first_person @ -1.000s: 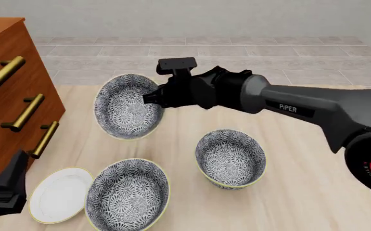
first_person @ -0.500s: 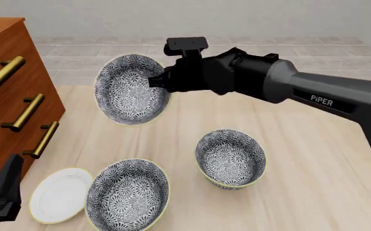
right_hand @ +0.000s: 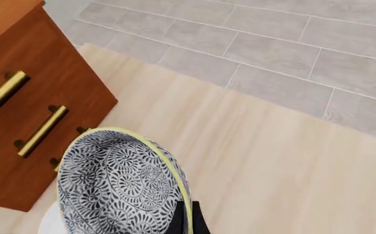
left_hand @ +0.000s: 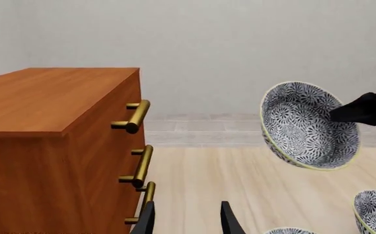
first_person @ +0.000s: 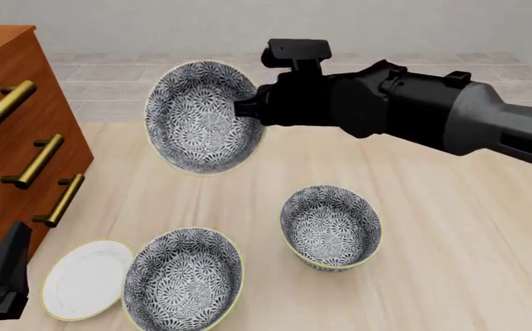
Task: Stack the bowl at the front on the bowl in the middle.
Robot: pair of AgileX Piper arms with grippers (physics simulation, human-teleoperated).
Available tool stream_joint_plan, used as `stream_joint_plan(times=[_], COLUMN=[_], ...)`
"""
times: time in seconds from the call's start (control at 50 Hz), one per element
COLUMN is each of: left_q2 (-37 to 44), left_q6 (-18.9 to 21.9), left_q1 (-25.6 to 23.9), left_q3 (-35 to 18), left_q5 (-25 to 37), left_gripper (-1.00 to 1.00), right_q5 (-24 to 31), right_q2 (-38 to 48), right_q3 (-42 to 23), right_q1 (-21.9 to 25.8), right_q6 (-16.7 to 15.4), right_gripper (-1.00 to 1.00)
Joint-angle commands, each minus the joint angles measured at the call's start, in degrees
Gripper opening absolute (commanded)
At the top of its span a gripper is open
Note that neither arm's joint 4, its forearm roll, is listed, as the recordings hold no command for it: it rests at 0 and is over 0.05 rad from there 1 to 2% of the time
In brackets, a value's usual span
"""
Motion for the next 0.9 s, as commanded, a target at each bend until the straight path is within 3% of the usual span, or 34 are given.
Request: stream_joint_plan(times=[0.02, 0.08, 0.58, 0.9], left_q2=[0.47, 0.57, -0.54, -0.75], left_q6=[0.05, -0.05, -0.01, 2.36], left_q1=[-0.09, -0.01, 0.65, 1.63], left_q3=[0.03, -0.02, 0.39, 0.51], left_q5=[-0.64, -0.85, 0.23, -0.38], left_gripper=[1.0, 1.0, 1.0, 1.0], right_q5=[-1.24, -1.41, -2.09, -1.54], right_q2=[-5.96, -7.34, -18.44, -22.46], right_q3=[4.86, 6.21, 16.64, 20.53], right_q1=[-0.97, -2.46, -5.68, -12.23], right_q6=[0.23, -1.19, -2.01, -4.51], right_gripper=[-1.0, -1.0, -1.0, -1.0])
